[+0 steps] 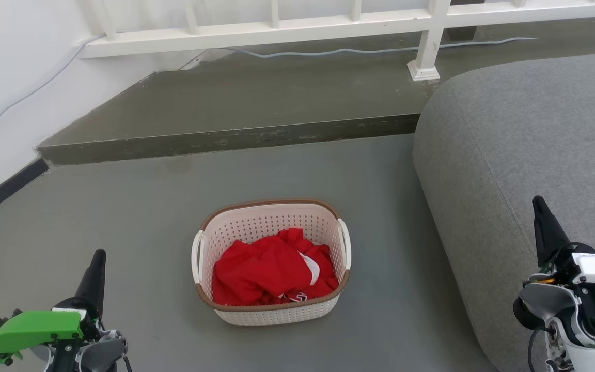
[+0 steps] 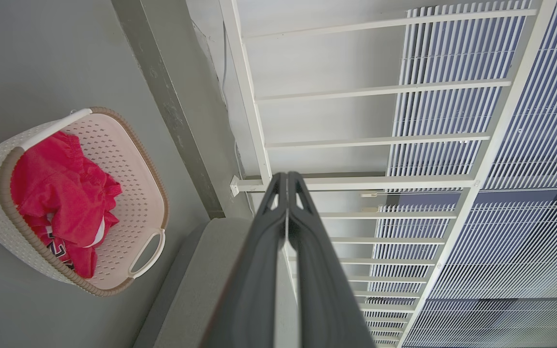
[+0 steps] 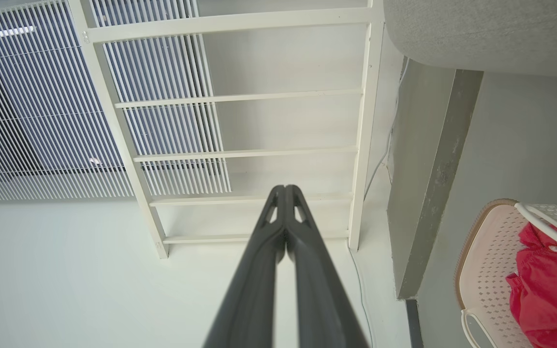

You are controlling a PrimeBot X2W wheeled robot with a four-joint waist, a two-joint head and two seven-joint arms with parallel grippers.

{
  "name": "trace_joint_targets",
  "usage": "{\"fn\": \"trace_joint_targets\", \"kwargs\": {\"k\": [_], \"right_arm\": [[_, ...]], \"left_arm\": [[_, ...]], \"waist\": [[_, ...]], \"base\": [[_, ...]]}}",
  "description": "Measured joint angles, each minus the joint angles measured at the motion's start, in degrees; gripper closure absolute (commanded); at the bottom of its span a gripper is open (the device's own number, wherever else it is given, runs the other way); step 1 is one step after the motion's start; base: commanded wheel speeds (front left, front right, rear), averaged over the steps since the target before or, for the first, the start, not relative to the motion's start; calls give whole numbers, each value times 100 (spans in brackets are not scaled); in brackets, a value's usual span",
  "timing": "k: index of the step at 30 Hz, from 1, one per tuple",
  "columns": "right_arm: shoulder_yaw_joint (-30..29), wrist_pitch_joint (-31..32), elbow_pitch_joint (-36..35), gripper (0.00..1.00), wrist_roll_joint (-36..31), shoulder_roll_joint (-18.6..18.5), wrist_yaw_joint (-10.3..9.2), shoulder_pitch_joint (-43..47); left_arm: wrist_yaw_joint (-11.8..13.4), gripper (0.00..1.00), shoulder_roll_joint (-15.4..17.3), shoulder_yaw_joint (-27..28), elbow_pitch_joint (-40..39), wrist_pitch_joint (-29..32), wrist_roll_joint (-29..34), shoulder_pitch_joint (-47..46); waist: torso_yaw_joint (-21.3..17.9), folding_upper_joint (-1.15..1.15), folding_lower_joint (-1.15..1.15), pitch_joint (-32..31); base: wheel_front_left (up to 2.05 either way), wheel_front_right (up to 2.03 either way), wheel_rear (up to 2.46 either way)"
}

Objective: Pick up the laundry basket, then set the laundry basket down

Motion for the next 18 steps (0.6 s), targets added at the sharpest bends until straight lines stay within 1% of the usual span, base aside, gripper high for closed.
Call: {"fn": "trace_joint_targets", "kwargs": {"k": [18], "right_arm": [[-1,0,0,100,0,0,0,0]], "left_arm": [[0,100,0,0,0,1,0,0]], "waist": [[0,0,0,0]], "base": [[0,0,0]]}}
